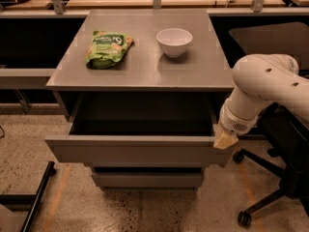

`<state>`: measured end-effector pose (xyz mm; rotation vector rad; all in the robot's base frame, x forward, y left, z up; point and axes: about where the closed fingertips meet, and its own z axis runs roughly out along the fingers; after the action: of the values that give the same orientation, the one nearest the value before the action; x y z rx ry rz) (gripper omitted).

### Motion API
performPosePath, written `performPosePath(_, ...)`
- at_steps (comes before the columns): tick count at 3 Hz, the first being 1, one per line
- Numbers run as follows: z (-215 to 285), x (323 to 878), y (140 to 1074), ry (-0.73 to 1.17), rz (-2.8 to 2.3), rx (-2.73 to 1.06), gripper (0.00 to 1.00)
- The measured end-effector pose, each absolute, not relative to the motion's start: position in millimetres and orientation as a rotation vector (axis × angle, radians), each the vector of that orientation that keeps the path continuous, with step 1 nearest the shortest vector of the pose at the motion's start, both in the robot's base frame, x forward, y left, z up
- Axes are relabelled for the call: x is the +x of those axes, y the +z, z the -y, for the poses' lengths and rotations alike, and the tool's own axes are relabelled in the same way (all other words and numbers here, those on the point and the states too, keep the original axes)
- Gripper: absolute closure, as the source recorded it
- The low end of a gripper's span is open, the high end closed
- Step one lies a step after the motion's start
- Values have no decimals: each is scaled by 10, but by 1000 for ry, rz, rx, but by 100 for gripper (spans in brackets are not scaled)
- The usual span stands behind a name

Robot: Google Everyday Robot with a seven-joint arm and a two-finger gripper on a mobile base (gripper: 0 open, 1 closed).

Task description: Close top drawer

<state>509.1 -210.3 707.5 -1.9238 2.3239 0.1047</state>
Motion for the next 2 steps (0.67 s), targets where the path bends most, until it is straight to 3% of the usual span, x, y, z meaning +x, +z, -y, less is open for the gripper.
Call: performPosePath(2,2093,5085,7086,117,-2338,-1923,100)
